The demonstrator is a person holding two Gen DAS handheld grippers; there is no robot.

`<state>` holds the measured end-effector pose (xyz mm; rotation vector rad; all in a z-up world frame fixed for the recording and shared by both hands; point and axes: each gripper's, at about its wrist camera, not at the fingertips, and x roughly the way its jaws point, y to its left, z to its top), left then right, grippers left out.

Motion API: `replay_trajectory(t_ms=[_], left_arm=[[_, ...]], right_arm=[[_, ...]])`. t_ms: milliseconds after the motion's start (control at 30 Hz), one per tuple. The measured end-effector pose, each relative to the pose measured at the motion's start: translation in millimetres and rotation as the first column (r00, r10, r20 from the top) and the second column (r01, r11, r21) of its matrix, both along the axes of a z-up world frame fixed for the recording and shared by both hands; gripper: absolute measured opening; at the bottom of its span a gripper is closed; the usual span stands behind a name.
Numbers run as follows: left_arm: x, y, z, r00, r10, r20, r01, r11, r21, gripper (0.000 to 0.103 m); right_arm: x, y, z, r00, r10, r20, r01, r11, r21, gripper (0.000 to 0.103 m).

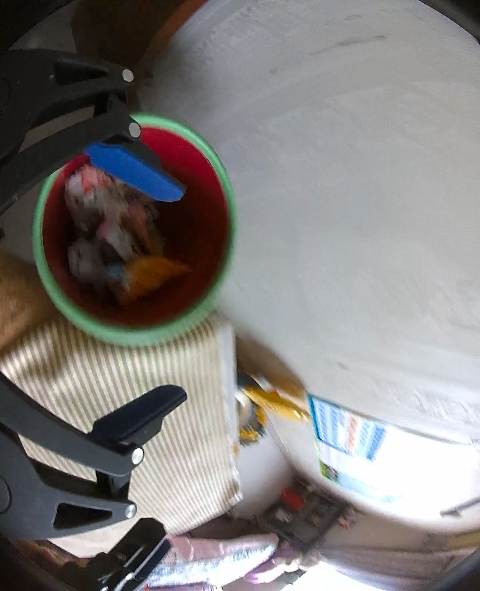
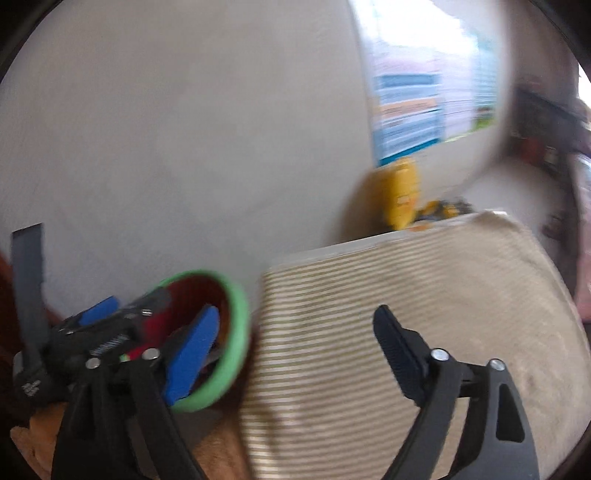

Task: Collect trash

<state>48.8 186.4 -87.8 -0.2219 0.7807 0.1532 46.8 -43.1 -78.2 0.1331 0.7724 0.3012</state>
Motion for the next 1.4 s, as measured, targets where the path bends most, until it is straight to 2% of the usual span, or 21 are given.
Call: replay_trajectory(t_ms=[100,233,433,533,633,700,867,1400], left_arm=[[0.2,-34.6,22.8,0.994,-0.047,0.097,0.047,0.999,0.003,0.098],[-1.7,-85.6,50.3,0.972,-0.118,0.201,0.106,0.992,0.066,0.098],[-13.6,-147.8,74.9,0.938,-0.199,0.284,0.164,0.976,0.143,0.098],[-23.9,-166.4,83.3,0.922,-0.231,0.310,0.194,0.970,0.146,0.098],[-34.8,-184.0,89.3,0.915,-0.239,0.325,0.182,0.964,0.196,0.098],[-38.5,-190.8,93.2,0.913,-0.252,0.321,0.189,0.958,0.215,0.098],[-40.3,-192.5,94.6,0.930,-0.241,0.276,0.200,0.965,0.170,0.098],[-40.2,-187.6,89.8,0.936,-0.242,0.254,0.198,0.962,0.187,0.098]], right_arm=[[-16.4,-40.8,17.3,0.993,-0.095,0.065,0.094,0.995,0.014,0.095],[-44.0,-87.2,39.5,0.964,-0.202,0.171,0.207,0.978,-0.012,0.095],[-84.9,-133.9,55.0,0.899,-0.294,0.323,0.314,0.949,-0.009,0.095],[-95.6,-145.9,52.3,0.898,-0.303,0.319,0.317,0.948,0.007,0.095],[-106.4,-155.2,47.7,0.881,-0.331,0.337,0.339,0.940,0.037,0.095],[-106.6,-156.4,46.3,0.881,-0.337,0.332,0.345,0.938,0.037,0.095],[-110.8,-157.0,45.7,0.881,-0.339,0.331,0.342,0.938,0.049,0.095],[-107.8,-142.7,46.9,0.898,-0.314,0.309,0.315,0.948,0.048,0.095]])
